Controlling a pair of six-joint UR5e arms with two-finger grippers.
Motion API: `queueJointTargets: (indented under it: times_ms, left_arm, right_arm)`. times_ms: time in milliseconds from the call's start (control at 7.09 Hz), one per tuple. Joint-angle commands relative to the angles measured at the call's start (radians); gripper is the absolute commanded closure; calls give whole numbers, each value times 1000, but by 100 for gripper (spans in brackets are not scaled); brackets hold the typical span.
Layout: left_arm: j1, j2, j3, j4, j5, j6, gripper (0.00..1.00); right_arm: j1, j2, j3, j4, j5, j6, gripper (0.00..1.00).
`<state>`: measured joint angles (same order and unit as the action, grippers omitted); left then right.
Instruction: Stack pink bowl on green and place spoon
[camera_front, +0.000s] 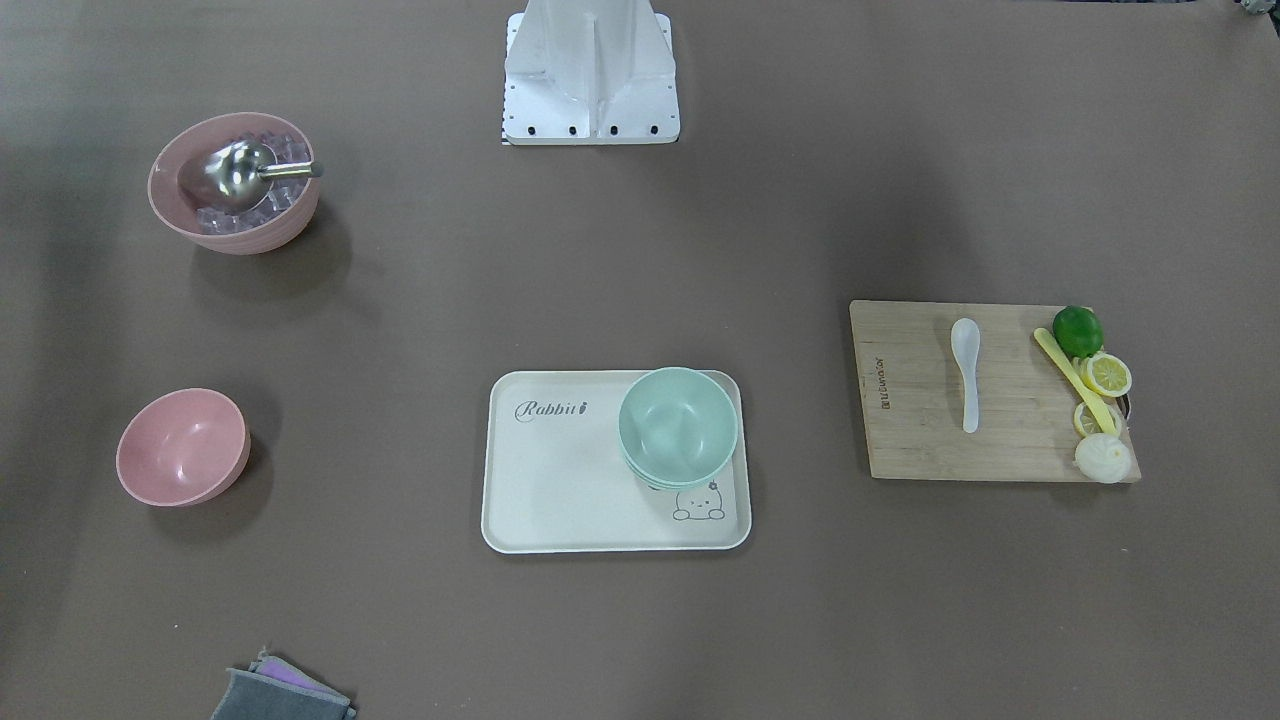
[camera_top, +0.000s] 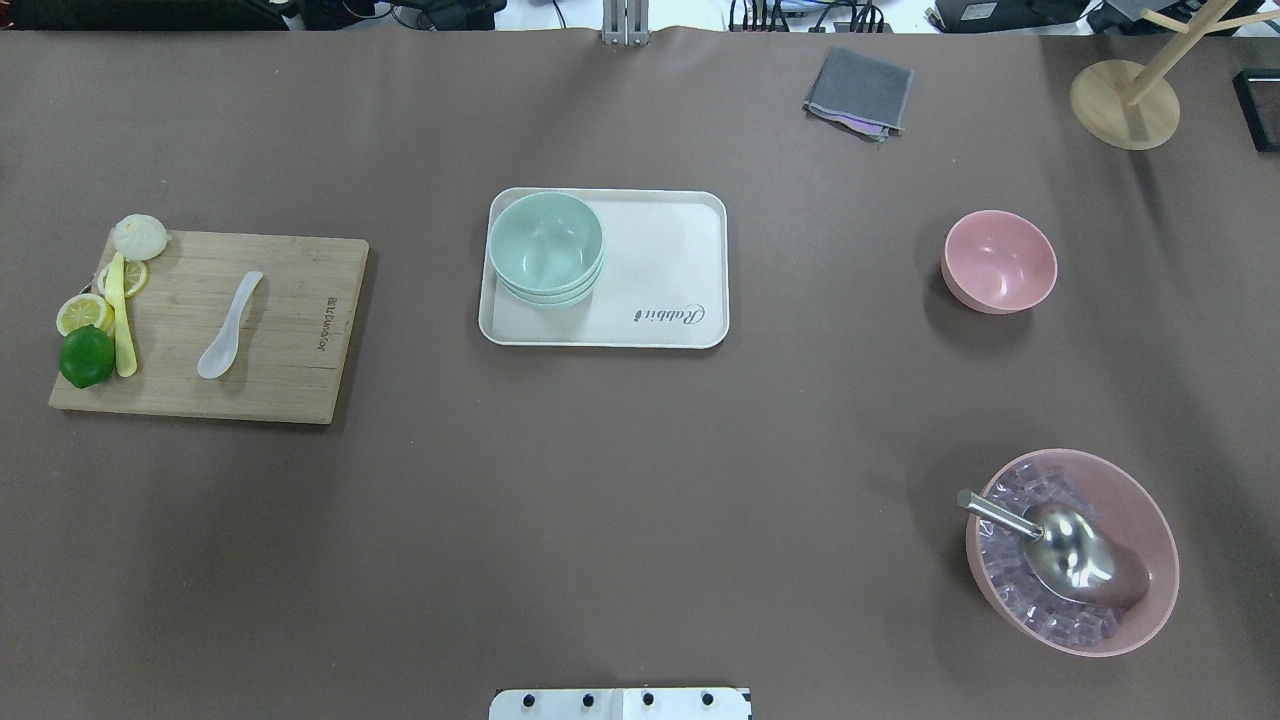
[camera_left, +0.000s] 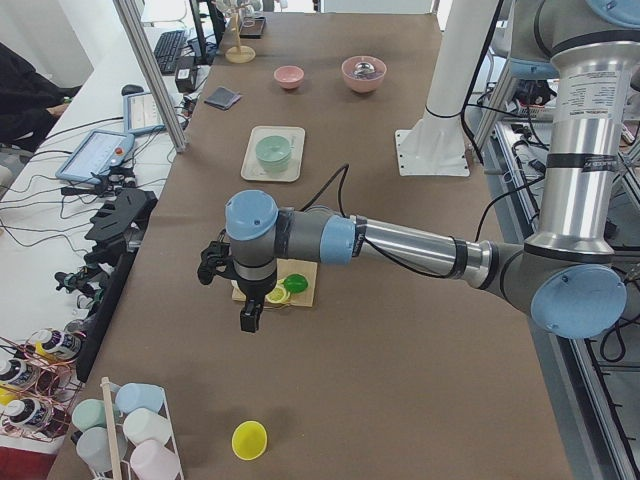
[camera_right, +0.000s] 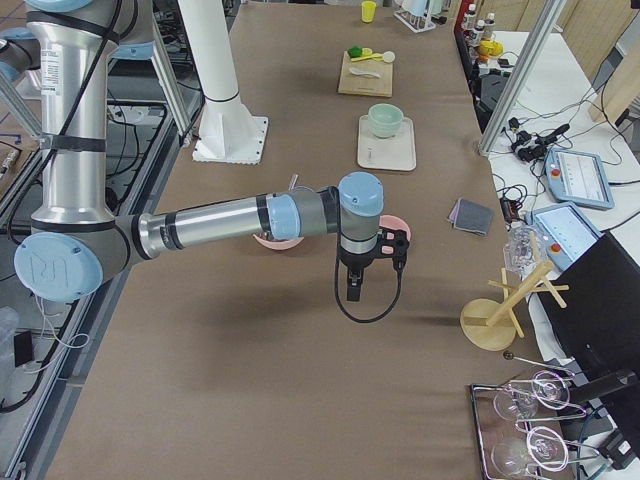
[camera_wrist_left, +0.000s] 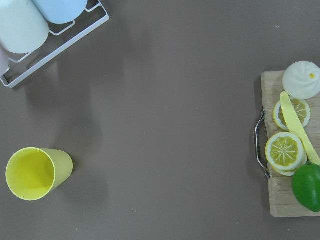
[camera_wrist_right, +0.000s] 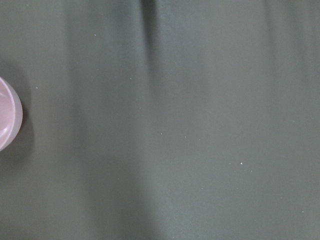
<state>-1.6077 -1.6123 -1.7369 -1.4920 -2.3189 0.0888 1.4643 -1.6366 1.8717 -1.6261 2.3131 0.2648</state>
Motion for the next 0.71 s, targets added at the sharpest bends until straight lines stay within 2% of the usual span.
queueJointTargets:
  times_ms: [0,564]
  left_arm:
    - [0,-2,3,-43,-5,-6,3]
    - [0,-12,5,-43,-5,-11,2]
  right_arm:
    - [-5,24,-20,5,8,4,0]
    - [-8,58,-65,14,0,36,0]
